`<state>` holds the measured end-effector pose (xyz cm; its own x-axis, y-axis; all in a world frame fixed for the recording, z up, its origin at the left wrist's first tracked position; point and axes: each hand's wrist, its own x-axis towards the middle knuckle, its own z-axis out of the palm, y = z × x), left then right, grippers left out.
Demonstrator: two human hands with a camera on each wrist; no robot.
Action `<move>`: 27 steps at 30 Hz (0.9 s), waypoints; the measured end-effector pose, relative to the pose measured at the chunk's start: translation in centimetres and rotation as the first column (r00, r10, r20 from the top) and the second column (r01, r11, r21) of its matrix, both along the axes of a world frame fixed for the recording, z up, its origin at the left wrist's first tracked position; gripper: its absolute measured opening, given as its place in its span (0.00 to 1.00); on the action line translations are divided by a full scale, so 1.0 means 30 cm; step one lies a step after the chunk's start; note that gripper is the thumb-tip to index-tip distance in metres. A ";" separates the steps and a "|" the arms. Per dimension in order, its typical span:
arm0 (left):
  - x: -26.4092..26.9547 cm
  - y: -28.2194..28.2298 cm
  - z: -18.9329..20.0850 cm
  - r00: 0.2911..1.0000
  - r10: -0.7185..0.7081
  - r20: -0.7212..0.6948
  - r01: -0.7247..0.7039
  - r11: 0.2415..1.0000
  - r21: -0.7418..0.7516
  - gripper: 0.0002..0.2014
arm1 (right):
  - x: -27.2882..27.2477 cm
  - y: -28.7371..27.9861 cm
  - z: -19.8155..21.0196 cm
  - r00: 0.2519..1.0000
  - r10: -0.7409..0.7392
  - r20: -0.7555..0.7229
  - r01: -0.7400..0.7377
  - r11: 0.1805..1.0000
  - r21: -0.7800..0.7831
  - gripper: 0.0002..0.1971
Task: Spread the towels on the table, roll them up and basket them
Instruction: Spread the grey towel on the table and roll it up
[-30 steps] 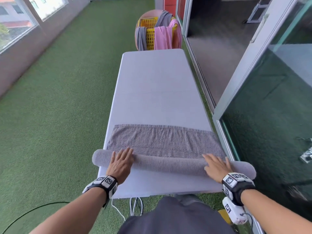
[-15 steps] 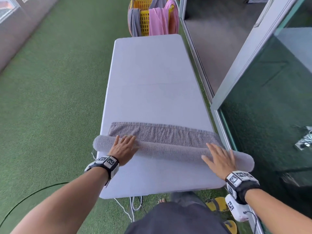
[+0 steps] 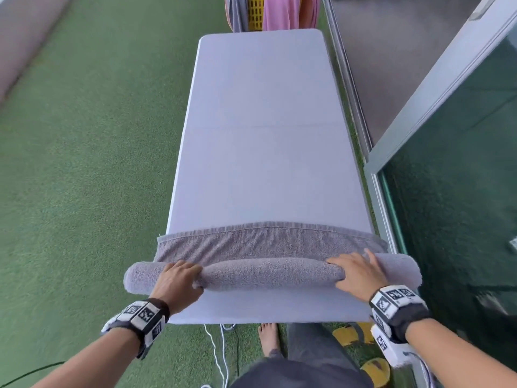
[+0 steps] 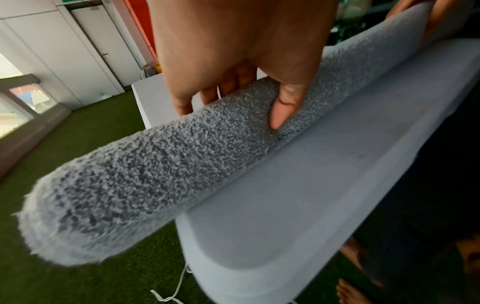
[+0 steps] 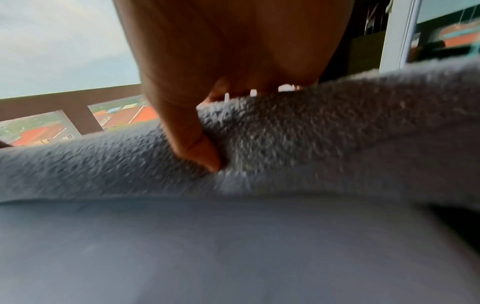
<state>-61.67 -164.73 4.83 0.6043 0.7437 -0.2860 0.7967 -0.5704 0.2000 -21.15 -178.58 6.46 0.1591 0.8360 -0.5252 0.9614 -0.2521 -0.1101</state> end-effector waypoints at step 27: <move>-0.009 0.204 -0.010 0.974 0.098 -0.205 -0.110 0.993 -0.050 0.33 | 0.205 0.208 -0.015 0.969 -0.183 0.165 0.172 0.982 0.081 0.27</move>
<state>-61.92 -158.62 4.54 0.4496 0.7768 -0.4409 0.8784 -0.4740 0.0607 -15.00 -172.34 6.00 0.3907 0.8179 -0.4224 0.9079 -0.4180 0.0305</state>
